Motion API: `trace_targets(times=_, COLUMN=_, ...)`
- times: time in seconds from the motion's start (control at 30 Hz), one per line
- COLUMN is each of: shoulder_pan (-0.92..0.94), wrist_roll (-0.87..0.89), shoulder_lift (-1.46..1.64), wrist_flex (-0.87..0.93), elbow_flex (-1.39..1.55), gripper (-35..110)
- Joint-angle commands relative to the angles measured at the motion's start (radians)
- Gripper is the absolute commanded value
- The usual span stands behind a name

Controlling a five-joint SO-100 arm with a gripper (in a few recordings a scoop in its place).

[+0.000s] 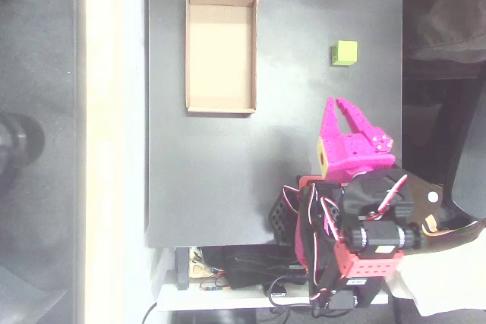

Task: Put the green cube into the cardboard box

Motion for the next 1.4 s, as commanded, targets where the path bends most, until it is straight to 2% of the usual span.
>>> trace_targets(times=0.0, shoulder_pan=-0.011, wrist_roll=0.006, shoulder_lift=-0.166, wrist_flex=-0.003, elbow_flex=-0.192, gripper=1)
trace_targets(times=0.27, shoulder_pan=-0.008, wrist_roll=0.006, shoulder_lift=-0.555, wrist_flex=-0.003, elbow_flex=-0.563, gripper=1)
trace_targets(times=0.53, shoulder_pan=-0.006, wrist_roll=0.006, shoulder_lift=-0.877, wrist_flex=-0.003, elbow_flex=-0.77, gripper=1)
trace_targets(times=0.97, shoulder_pan=0.156, wrist_roll=0.006, shoulder_lift=-1.249, wrist_flex=-0.003, elbow_flex=-0.796, gripper=1)
trace_targets(times=1.37, shoulder_pan=0.216, wrist_roll=0.008, shoulder_lift=-1.451, wrist_flex=-0.005, elbow_flex=-0.799, gripper=1)
